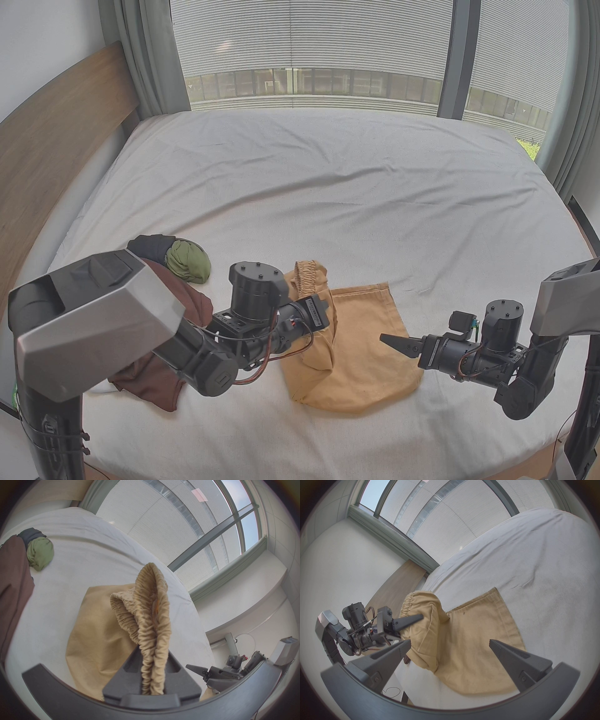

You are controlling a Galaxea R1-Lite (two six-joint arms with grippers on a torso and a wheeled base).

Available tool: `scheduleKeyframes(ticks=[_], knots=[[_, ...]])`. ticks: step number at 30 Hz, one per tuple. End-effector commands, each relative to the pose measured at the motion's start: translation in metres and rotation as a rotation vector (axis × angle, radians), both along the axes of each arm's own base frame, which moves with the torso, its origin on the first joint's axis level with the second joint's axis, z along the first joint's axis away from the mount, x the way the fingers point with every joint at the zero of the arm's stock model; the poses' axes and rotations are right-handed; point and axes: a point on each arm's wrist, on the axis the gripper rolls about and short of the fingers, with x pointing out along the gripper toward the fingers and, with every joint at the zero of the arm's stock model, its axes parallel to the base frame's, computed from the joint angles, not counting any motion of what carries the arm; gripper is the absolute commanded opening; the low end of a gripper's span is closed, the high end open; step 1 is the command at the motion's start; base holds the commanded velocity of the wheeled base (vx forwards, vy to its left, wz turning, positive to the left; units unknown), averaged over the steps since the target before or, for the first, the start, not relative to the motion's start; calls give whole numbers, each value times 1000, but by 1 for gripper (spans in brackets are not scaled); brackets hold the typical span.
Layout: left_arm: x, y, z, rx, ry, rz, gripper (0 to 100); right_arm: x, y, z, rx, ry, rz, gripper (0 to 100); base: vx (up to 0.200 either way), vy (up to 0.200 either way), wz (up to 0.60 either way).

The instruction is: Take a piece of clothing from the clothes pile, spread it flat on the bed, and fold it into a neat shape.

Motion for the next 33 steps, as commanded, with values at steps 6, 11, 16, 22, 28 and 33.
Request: scheduleKeyframes(ticks=[6, 11, 16, 22, 28, 33], knots=[[4, -38, -18, 26, 25, -52, 0, 8, -9, 6, 11, -28, -38, 100, 0, 0, 0], [7, -50, -21, 42, 44, -67, 0, 11, -11, 8, 15, -38, -49, 100, 0, 0, 0], [11, -61, -25, 41, 42, -78, 0, 13, -13, 8, 15, -40, -58, 100, 0, 0, 0], [11, -73, -25, 55, 58, -98, 0, 14, -15, 13, 20, -53, -64, 100, 0, 0, 0], [12, -79, -22, 51, 52, -104, 0, 14, -17, 14, 18, -47, -69, 100, 0, 0, 0], [11, -82, -23, 55, 56, -110, 0, 14, -17, 15, 18, -49, -69, 100, 0, 0, 0]])
